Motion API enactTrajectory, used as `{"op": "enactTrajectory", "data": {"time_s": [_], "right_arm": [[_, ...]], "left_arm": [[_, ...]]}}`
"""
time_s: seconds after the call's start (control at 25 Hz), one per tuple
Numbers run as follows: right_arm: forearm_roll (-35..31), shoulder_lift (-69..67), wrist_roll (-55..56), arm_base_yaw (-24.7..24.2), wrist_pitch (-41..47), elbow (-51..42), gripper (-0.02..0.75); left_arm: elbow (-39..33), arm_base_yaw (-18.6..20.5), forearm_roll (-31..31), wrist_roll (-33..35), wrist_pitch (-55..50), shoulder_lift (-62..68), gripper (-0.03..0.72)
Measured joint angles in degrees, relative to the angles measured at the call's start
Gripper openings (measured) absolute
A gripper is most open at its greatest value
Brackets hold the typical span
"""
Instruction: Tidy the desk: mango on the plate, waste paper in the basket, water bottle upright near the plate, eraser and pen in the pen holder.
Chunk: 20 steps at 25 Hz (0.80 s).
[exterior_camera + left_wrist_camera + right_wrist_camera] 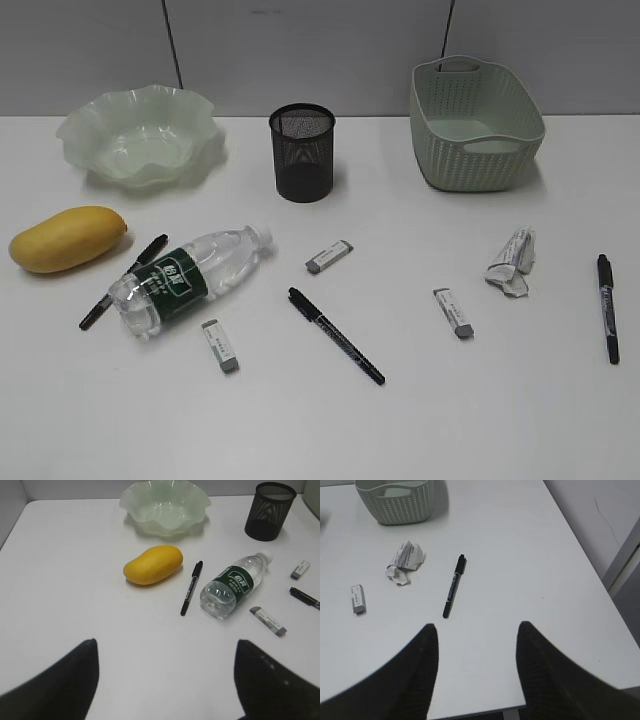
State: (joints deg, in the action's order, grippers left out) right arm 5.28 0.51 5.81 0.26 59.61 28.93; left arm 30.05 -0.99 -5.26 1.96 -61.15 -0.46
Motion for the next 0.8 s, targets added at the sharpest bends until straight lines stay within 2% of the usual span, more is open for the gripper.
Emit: {"op": "enactTrajectory", "data": {"time_s": [0.56,0.8], "right_arm": [[0.00,0.00,0.00,0.00,0.00,0.00,0.406],[0.00,0.00,0.00,0.00,0.00,0.00,0.406]], "left_arm": [[0.00,0.00,0.00,0.00,0.00,0.00,0.623],[0.00,0.00,0.00,0.00,0.00,0.00,0.586]]}}
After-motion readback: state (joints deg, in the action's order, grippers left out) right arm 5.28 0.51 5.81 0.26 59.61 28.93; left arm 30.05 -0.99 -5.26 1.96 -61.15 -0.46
